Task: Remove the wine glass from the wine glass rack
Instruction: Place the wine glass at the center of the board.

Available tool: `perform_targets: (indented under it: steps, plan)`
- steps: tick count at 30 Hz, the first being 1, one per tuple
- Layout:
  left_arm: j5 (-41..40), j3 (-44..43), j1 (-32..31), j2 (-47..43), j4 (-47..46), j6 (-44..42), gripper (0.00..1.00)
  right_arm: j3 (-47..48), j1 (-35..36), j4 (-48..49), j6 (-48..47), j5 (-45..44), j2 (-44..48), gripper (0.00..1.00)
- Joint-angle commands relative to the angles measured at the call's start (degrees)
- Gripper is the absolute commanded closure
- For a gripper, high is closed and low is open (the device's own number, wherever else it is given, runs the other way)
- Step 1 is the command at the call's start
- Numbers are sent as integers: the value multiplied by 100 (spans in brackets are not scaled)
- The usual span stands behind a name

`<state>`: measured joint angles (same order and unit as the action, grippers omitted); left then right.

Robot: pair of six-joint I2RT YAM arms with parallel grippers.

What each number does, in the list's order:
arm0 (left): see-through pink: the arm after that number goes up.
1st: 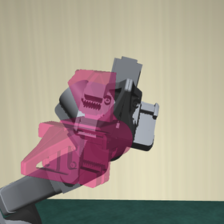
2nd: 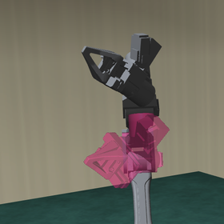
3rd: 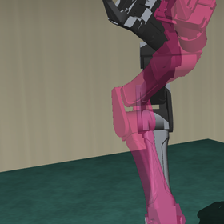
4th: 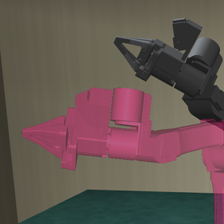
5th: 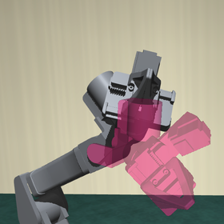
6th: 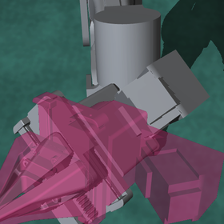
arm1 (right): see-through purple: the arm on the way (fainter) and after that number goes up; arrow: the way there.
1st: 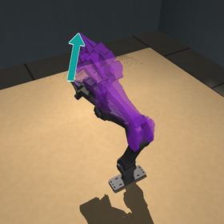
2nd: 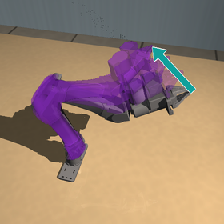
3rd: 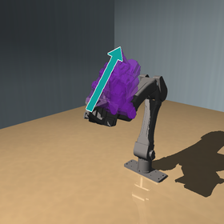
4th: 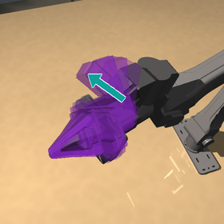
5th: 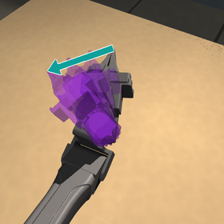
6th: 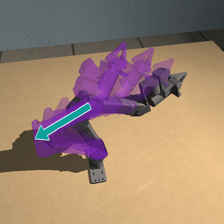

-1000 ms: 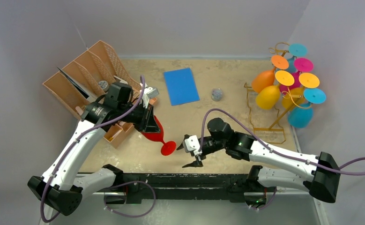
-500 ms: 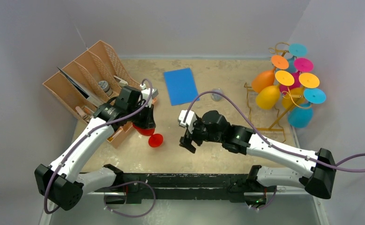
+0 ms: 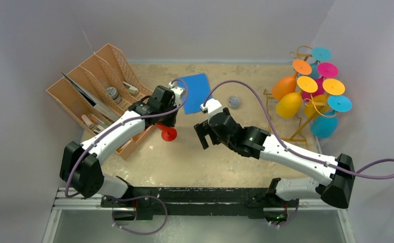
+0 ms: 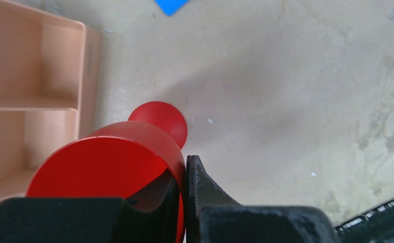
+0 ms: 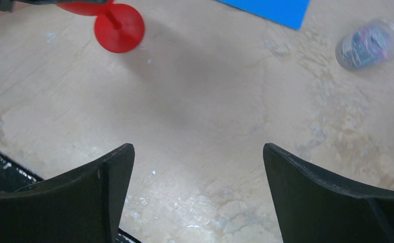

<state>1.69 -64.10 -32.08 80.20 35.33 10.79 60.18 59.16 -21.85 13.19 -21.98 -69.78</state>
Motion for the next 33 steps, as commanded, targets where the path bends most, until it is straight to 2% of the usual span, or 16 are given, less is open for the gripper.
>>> perform_targets:
  steps: [1, 4, 7, 9, 11, 12, 15, 18, 22, 26, 33]
  plan:
    - [-633, -334, -22, 102, -434, -368, 100, 256, -133, -532, 1351, -906, -80, 1]
    - [-756, -295, -26, 185, -412, -431, 100, 295, -415, -773, 1884, -840, -239, 1]
    - [-535, -364, -34, 268, -271, -419, 100, 461, -750, -1212, 2268, -688, -484, 1]
    - [-378, -421, -28, 331, -182, -408, 96, 529, -824, -1391, 2344, -870, -609, 1]
    - [-341, -596, -29, 433, 47, -316, 83, 585, -848, -1489, 2349, -1084, -713, 1]
    - [-337, -731, -30, 498, 229, -223, 72, 639, -896, -1561, 2372, -1130, -781, 1]
    - [-366, -974, -27, 600, 564, -59, 49, 912, -1106, -1899, 2487, -1190, -942, 1]
    - [-326, -999, -23, 469, 573, -50, 34, 1091, -1284, -1986, 2504, -1275, -1099, 1]
    - [-342, -1061, -23, 254, 661, -42, 24, 1355, -1610, -2079, 2577, -1362, -1406, 1]
    - [-334, -1210, -22, 59, 832, -65, 19, 1934, -1891, -2136, 2316, -1468, -1891, 1]
    - [-429, -864, -16, -758, 428, -340, 15, 3705, -2544, -2572, 1765, -1708, -3694, 1]
